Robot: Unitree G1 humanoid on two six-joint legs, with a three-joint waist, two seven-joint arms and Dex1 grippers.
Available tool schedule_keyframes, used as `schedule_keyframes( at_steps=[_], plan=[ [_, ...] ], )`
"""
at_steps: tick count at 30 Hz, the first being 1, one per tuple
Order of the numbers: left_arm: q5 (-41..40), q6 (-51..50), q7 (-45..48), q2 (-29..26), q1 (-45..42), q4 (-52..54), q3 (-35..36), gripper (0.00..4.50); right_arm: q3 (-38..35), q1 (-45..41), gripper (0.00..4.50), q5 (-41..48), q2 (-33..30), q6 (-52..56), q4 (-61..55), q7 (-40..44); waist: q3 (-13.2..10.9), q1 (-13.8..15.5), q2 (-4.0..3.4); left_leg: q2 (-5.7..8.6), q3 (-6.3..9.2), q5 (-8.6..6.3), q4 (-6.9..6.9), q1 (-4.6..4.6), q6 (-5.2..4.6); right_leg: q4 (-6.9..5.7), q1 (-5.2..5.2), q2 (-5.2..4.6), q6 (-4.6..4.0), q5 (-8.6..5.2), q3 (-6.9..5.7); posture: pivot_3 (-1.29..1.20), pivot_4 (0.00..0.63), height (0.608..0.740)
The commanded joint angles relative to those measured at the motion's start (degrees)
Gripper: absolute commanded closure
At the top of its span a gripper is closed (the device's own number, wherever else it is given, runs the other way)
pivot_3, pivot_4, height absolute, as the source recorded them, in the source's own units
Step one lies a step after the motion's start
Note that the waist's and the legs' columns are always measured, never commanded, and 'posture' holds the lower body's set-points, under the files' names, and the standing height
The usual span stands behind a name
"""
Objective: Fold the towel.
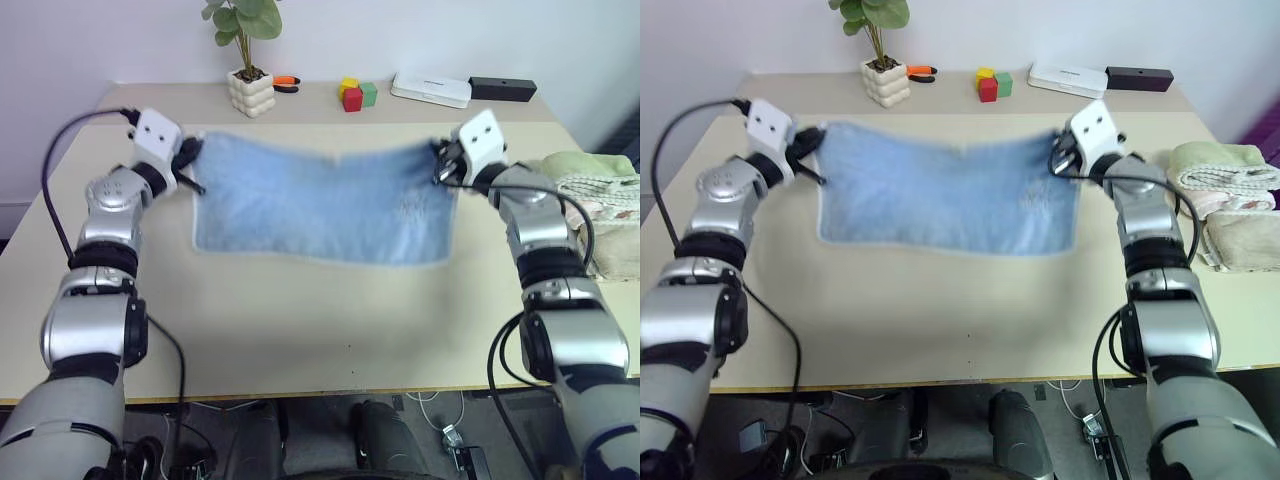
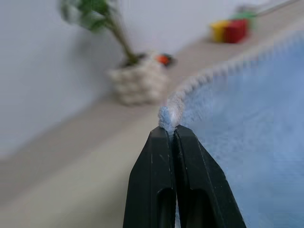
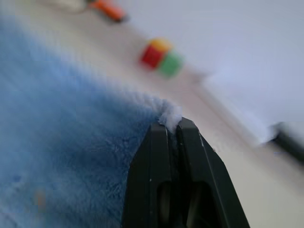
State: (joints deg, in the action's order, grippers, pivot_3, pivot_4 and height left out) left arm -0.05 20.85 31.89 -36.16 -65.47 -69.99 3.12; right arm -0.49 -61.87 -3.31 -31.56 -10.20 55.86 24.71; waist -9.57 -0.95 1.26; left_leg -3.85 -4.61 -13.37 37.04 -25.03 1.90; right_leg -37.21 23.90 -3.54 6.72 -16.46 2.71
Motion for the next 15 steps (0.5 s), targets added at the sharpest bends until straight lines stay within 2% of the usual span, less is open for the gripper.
schedule_keyframes(
  at_steps=[1,5,7,11,15],
  plan=[
    [1.73,6.02,-0.09,-3.28,-5.28,-1.83,0.73,4.5,-2.74,-5.2,4.41,0.14,-2.33,-8.33,3.46,-3.93,0.0,-0.05,0.0,0.0,0.01,0.11,0.05,-0.38,0.18,-0.06,0.42,0.0,0.0,0.0,-0.01,0.0,0.15,0.735],
    [-1.13,9.52,8.36,-4.61,-4.48,-2.02,3.05,4.5,-4.76,-1.13,4.41,4.52,-2.09,-14.69,0.09,3.06,0.01,-0.08,-0.01,0.0,-0.06,0.14,-0.04,-0.39,0.23,-0.03,0.46,-0.01,0.01,0.01,-0.03,0.0,0.15,0.735],
    [-1.95,12.93,12.26,-5.64,-1.81,-1.65,4.09,4.5,-5.12,4.7,4.41,7.03,-1.7,-15.24,-5.86,7.62,0.01,-0.12,-0.01,-0.01,-0.05,0.14,-0.02,-0.37,0.23,-0.05,0.41,0.0,0.01,0.01,-0.05,0.0,0.15,0.735],
    [-7.64,15.06,28.46,-6.33,4.48,0.39,7.45,4.5,-5.19,19.07,4.41,13.79,-2.3,-11.29,-22.83,17.45,-0.01,-0.13,-0.04,-0.02,-0.05,0.17,0.08,-0.36,0.26,-0.11,0.37,-0.01,0.02,0.02,-0.05,0.0,0.15,0.735],
    [-12.36,15.33,43.38,-6.94,12.75,4.19,9.09,4.5,-5.71,32.31,4.41,17.88,-4.4,-7.24,-36.46,23.17,-0.01,-0.09,-0.07,-0.03,-0.04,0.18,0.09,-0.36,0.28,-0.14,0.36,-0.01,0.03,0.02,-0.05,0.0,0.15,0.735]
  ],
)
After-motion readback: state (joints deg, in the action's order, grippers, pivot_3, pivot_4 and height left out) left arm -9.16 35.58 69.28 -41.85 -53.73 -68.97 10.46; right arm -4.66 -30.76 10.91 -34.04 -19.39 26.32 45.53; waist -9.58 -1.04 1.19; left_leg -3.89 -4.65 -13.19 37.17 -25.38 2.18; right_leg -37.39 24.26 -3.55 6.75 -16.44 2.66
